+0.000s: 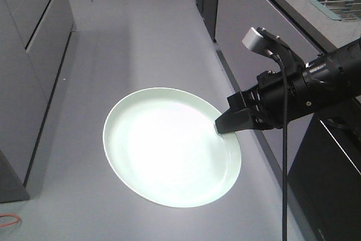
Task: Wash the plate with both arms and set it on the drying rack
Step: 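Hold the plate in the right gripper while the base turns away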
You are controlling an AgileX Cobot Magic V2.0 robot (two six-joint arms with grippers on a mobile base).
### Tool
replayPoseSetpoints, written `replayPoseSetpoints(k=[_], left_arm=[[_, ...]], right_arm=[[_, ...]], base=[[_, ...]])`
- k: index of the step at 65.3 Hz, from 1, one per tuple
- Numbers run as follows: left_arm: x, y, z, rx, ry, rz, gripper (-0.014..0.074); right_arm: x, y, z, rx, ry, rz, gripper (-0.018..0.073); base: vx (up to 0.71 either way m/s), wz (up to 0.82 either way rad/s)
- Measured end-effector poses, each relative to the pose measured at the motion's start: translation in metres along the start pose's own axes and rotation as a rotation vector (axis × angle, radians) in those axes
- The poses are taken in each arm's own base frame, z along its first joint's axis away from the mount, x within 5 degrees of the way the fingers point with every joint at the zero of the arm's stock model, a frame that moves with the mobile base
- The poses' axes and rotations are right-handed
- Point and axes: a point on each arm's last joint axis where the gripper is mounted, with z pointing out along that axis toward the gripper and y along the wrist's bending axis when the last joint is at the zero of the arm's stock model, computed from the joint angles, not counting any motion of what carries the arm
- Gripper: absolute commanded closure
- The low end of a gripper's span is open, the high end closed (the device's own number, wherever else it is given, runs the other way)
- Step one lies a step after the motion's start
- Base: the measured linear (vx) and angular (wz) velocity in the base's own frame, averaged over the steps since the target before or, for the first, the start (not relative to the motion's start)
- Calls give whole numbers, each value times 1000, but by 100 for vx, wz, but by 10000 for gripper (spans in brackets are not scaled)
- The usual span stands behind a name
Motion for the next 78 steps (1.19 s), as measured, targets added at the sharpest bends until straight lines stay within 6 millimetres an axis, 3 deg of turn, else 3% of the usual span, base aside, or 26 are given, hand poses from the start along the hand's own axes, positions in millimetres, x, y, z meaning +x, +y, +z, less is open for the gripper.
replayPoseSetpoints(k=[78], left_arm=[[0,0,0,0,0,0,603]], right_arm=[[0,0,0,0,1,0,568]], base=[[7,11]])
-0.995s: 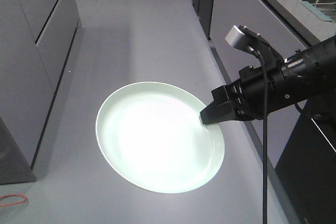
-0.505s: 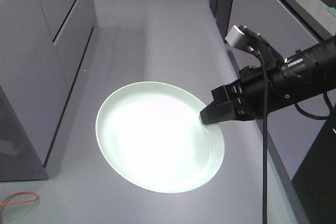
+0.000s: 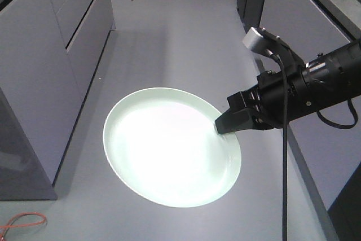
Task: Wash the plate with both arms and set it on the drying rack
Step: 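Hold the plate in the right gripper while the base turns away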
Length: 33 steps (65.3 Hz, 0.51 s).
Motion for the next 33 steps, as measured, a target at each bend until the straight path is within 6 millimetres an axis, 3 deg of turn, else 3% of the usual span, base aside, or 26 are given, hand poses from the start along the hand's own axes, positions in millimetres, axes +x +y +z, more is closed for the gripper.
replayPoseSetpoints(k=[33], left_arm=[[0,0,0,0,0,0,603]], right_arm=[[0,0,0,1,-1,0,568]], base=[[12,6]])
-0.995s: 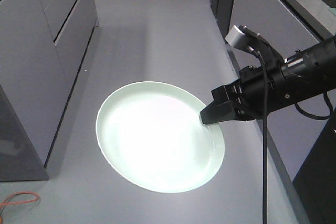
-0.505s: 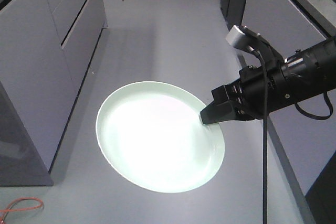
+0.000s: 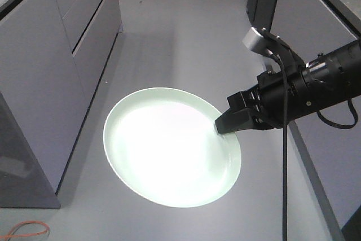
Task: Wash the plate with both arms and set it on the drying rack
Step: 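Hold the plate in the right gripper while the base turns away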
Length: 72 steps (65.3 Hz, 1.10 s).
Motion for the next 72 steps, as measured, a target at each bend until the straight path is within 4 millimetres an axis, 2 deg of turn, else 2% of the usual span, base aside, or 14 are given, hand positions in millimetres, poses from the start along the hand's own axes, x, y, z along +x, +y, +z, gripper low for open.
replayPoseSetpoints(k=[72], left_arm=[[0,0,0,0,0,0,603]], right_arm=[[0,0,0,0,1,0,568]], base=[[13,2]])
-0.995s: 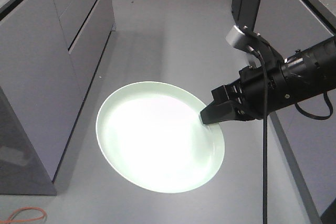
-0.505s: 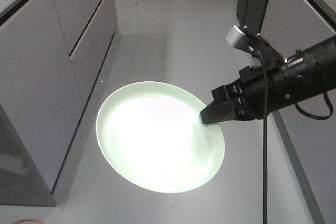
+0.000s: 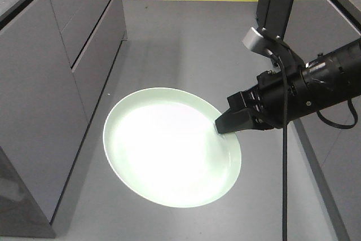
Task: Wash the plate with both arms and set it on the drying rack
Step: 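Hold the plate in the right gripper while the base turns away, then keep holding the plate while the base drives toward the sink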
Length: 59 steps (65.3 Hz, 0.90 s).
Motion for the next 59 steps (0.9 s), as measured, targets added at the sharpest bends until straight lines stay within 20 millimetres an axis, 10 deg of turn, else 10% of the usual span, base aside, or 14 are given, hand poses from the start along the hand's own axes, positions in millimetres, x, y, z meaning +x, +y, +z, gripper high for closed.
replayPoseSetpoints(k=[59], left_arm=[[0,0,0,0,0,0,603]], right_arm=[[0,0,0,0,0,0,568]], base=[[16,0]])
